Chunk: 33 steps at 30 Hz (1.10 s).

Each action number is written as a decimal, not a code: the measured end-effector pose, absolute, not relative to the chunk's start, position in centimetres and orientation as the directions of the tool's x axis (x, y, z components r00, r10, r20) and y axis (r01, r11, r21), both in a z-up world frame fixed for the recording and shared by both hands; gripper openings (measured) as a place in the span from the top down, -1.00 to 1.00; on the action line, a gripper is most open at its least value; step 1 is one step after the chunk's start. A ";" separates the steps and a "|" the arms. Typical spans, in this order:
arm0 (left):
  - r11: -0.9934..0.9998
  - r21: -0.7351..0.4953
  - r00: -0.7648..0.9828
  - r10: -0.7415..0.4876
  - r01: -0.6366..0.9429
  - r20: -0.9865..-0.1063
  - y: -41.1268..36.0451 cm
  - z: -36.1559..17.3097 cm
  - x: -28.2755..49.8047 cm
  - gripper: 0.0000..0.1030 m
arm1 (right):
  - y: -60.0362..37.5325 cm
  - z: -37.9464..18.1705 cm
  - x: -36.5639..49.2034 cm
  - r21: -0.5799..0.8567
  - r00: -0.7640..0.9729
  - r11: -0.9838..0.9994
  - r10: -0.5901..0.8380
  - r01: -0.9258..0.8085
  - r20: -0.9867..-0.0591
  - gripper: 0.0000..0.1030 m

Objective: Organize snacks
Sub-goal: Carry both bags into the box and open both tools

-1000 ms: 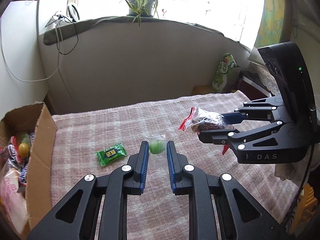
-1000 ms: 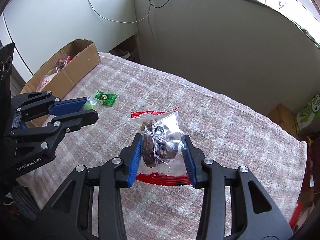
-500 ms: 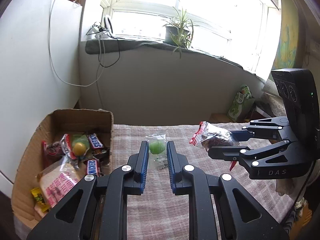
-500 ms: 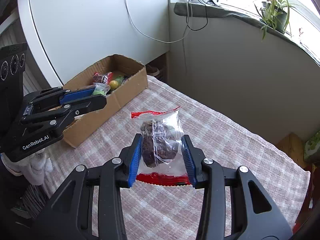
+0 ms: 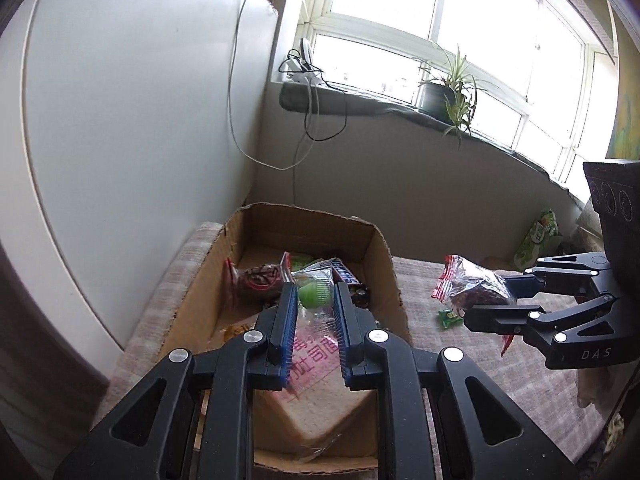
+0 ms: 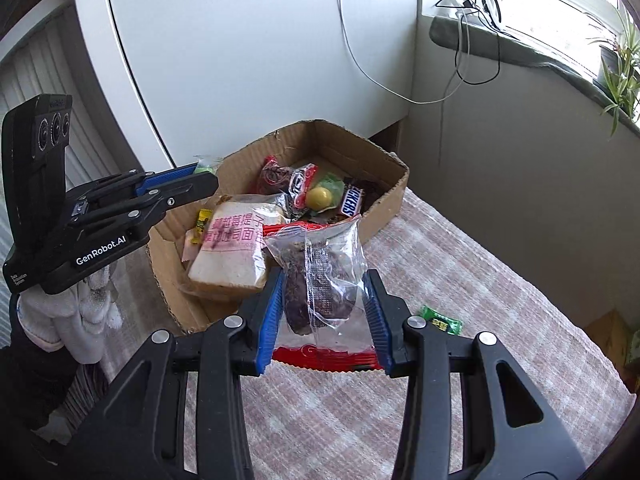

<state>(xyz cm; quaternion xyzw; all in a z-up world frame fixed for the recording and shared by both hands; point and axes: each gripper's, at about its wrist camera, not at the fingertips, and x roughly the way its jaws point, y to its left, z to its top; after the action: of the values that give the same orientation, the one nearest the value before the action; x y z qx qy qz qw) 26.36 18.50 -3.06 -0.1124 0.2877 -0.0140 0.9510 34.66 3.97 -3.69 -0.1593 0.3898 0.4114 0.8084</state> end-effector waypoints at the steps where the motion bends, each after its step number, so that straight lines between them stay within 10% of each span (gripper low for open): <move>1: 0.973 -0.225 0.834 -0.087 -0.046 -0.546 18.8 -3.2 26.4 0.68 | 4.6 -3.8 34.6 0.067 0.351 0.605 0.545 -0.793 -0.761 0.20; 31: 0.968 -0.221 0.814 -0.030 -0.121 -0.580 20.9 -4.4 26.8 0.66 | 11.3 -5.5 33.2 0.035 0.299 0.520 0.543 -0.853 -0.785 0.18; 33: 0.968 -0.219 0.813 -0.030 -0.121 -0.582 20.9 -4.4 26.9 0.47 | 11.3 -5.5 33.2 0.027 0.308 0.523 0.542 -0.852 -0.781 -0.12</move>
<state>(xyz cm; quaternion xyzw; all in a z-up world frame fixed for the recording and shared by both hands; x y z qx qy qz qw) 26.91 20.87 -4.36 -0.1239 0.3049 0.0243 0.9440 33.18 11.25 -5.52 -0.2010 0.3846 0.4448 0.7834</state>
